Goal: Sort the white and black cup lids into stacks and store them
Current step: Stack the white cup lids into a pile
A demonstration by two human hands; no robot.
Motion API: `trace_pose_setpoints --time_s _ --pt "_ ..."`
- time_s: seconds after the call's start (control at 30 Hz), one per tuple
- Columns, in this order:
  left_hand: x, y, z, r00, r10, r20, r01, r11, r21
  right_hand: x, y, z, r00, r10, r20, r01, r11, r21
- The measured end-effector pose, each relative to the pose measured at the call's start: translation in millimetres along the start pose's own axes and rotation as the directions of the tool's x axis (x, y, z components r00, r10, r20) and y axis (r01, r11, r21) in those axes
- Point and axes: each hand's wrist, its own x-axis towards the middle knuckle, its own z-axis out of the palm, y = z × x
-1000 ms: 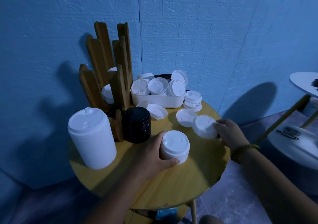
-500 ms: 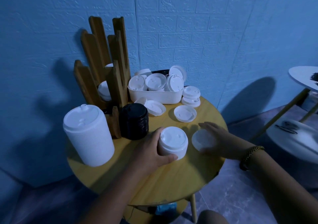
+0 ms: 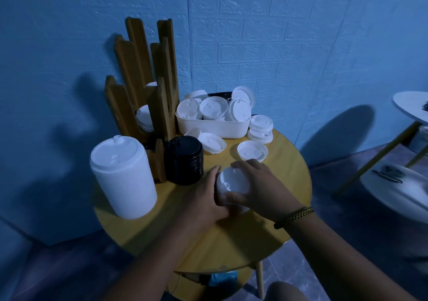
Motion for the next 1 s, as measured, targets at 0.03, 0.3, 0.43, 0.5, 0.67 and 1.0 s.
trace_pose_setpoints --time_s 0.03,0.3,0.43,0.5,0.67,1.0 --pt "0.5 -0.1 0.4 1.0 -0.007 0.002 0.007 1.0 -0.007 0.0 -2.3 -0.4 1.0 0.015 0.001 -0.015 1.0 -0.023" --pt "4.4 -0.7 3.7 0.999 -0.042 -0.025 0.041 0.999 -0.024 -1.7 -22.9 13.1 0.971 0.2 -0.131 -0.225 0.948 -0.226" --pt "4.3 -1.5 3.2 0.999 -0.039 -0.026 0.038 0.999 -0.03 -0.9 -15.2 10.6 0.985 0.154 -0.072 -0.165 0.969 -0.182" --pt "3.1 -0.7 3.0 0.999 -0.029 -0.021 0.028 0.999 -0.035 -1.6 -6.7 2.4 0.994 0.109 -0.018 -0.109 0.993 -0.039" --pt "2.1 1.5 2.4 1.0 0.008 -0.018 -0.008 1.0 -0.013 -5.8 7.1 -12.8 0.99 0.036 0.134 -0.052 0.992 0.116" --pt "0.9 1.7 0.5 0.999 0.044 0.005 -0.044 0.999 0.023 -6.9 6.2 -14.1 0.991 0.021 0.131 -0.03 0.998 0.063"
